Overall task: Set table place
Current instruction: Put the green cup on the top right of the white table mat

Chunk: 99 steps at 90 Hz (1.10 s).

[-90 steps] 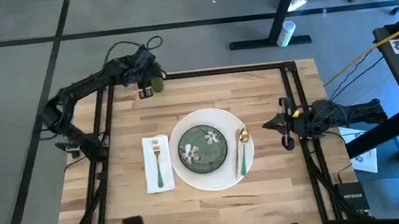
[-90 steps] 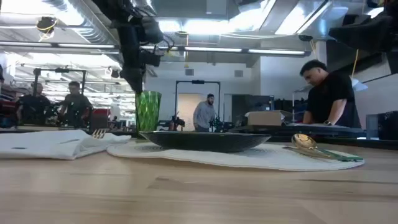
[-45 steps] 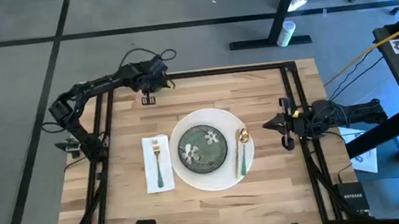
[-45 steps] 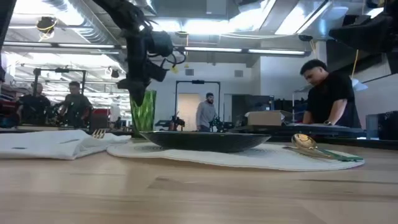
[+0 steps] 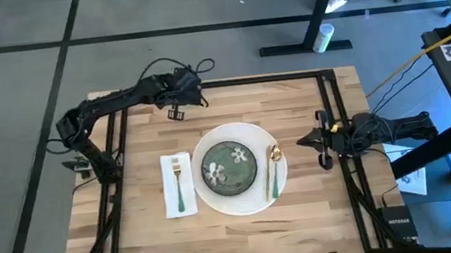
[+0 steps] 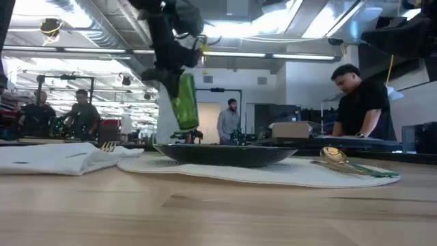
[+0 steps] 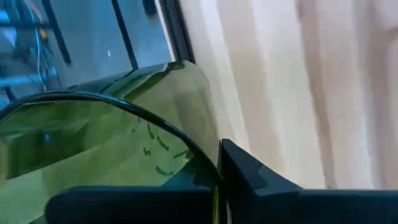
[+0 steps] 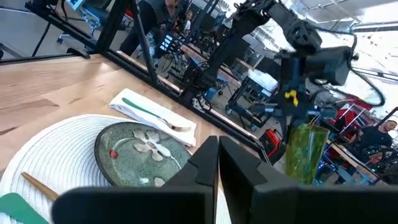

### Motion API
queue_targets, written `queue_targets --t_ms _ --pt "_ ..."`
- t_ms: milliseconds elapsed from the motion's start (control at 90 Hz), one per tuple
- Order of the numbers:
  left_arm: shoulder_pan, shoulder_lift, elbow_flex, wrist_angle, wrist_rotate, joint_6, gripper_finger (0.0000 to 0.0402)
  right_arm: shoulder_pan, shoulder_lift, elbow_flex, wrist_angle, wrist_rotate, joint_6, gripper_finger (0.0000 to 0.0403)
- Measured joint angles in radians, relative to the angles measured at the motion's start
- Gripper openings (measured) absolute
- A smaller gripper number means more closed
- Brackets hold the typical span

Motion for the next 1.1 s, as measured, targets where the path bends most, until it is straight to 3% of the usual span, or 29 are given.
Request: queue_targets --t_ms 222,433,733,889,1100 --pt "-0.041 0.002 0.055 -0.046 0.181 -0.049 0.0 0.0 0.0 0.0 0.007 0.0 0.0 0.0" --pt "-0.073 0.084 0.135 -0.146 0.2 -0.07 0.0 0.0 0.0 0.0 0.052 0.018 -0.017 0.0" --pt "-0.105 0.289 0.397 -0.31 0.228 -0.026 0.0 0.0 0.002 0.001 0.116 0.064 -0.047 0.0" --pt "-0.091 0.313 0.523 -0.32 0.318 -0.022 0.0 0.0 0.042 0.05 0.113 0.081 -0.048 0.0" --pt "-0.063 0.312 0.625 -0.349 0.366 -0.067 0.0 0.0 0.185 0.174 0.114 0.092 -0.076 0.0"
